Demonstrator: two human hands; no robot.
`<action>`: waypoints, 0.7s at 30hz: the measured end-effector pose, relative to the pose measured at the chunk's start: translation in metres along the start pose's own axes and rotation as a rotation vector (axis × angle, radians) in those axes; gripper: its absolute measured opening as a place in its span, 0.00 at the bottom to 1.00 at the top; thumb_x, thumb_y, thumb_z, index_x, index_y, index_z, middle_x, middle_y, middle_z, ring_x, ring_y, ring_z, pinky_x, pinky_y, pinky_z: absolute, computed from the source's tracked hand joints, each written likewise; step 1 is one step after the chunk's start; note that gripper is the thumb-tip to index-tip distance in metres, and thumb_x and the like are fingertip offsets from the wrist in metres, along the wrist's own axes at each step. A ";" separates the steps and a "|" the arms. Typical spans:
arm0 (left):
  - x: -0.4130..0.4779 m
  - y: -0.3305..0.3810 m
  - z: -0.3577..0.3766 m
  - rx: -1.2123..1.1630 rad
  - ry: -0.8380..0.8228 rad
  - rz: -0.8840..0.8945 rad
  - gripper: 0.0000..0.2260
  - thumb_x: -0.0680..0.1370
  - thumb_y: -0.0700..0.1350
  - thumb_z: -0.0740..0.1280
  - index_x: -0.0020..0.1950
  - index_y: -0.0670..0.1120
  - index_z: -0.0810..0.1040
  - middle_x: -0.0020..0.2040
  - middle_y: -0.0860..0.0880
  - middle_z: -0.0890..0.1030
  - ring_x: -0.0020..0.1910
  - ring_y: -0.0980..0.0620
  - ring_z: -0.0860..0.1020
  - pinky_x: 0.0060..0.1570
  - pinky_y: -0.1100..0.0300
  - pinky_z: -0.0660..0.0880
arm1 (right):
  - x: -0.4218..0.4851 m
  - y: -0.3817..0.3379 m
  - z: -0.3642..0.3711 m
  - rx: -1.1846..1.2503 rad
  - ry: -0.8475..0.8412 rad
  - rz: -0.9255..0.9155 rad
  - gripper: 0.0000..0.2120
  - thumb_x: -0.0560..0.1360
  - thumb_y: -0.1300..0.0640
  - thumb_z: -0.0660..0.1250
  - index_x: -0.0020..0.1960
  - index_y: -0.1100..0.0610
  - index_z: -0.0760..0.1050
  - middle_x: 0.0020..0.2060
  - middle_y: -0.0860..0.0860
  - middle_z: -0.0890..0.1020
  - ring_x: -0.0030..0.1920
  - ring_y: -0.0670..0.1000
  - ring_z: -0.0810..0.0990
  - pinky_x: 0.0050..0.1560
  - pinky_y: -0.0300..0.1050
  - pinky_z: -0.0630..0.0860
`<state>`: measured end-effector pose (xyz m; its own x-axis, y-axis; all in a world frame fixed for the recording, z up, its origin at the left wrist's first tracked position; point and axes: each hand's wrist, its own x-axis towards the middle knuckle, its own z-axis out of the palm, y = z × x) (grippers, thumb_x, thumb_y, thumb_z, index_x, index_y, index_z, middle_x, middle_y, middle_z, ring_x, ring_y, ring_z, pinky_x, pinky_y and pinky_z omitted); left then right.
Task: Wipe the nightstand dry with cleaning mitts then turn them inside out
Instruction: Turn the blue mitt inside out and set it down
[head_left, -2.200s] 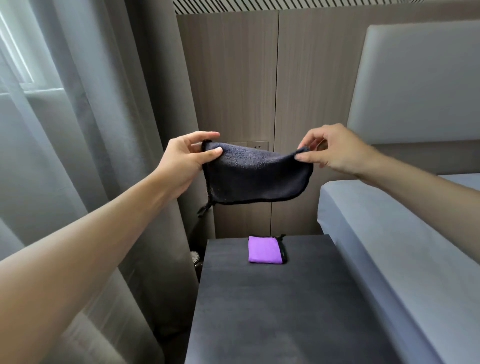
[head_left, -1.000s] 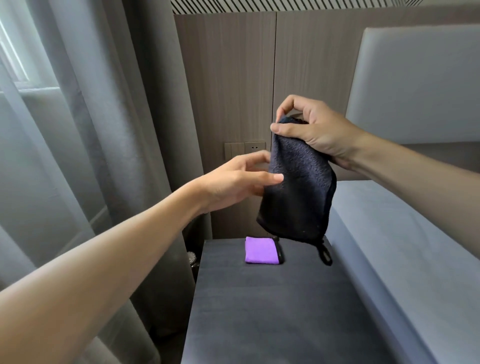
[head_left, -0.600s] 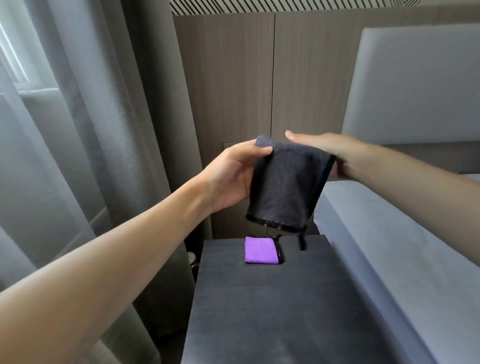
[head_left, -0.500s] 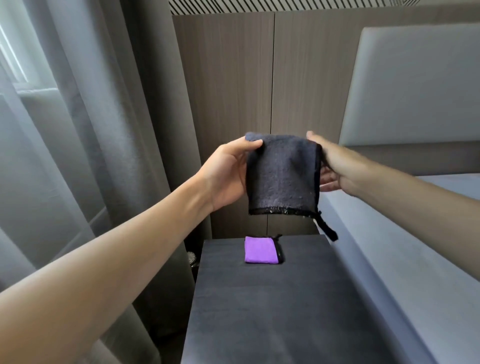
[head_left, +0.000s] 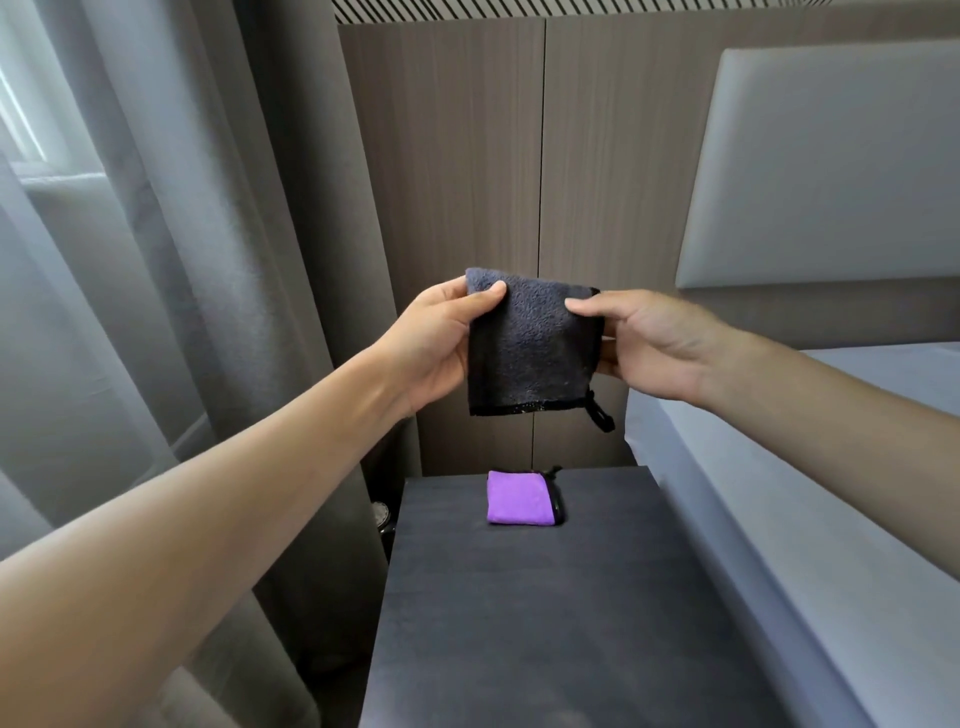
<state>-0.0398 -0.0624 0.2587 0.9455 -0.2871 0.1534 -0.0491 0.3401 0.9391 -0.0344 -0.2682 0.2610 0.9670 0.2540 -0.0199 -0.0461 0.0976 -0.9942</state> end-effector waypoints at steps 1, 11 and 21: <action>0.000 0.002 -0.002 0.040 0.008 -0.013 0.09 0.81 0.37 0.64 0.60 0.36 0.79 0.52 0.41 0.85 0.49 0.47 0.84 0.50 0.55 0.82 | 0.000 0.000 -0.001 -0.021 0.013 -0.017 0.08 0.78 0.61 0.68 0.56 0.58 0.79 0.46 0.53 0.83 0.45 0.50 0.81 0.48 0.43 0.76; -0.007 -0.006 -0.014 0.573 0.340 0.079 0.22 0.68 0.39 0.80 0.56 0.41 0.74 0.45 0.42 0.84 0.45 0.47 0.86 0.38 0.57 0.82 | 0.003 0.013 -0.005 -0.502 0.297 -0.387 0.13 0.72 0.53 0.78 0.39 0.62 0.80 0.31 0.48 0.78 0.34 0.46 0.73 0.38 0.43 0.70; 0.002 -0.003 -0.028 0.932 0.226 0.366 0.07 0.77 0.48 0.72 0.45 0.44 0.85 0.30 0.56 0.76 0.29 0.62 0.73 0.35 0.68 0.71 | 0.017 0.025 0.000 -0.256 0.234 -0.384 0.21 0.68 0.40 0.75 0.34 0.51 0.67 0.33 0.51 0.66 0.39 0.51 0.65 0.45 0.48 0.64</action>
<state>-0.0291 -0.0387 0.2474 0.8562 -0.0970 0.5074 -0.4857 -0.4855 0.7269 -0.0196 -0.2610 0.2357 0.9337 0.0208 0.3574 0.3576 -0.1045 -0.9280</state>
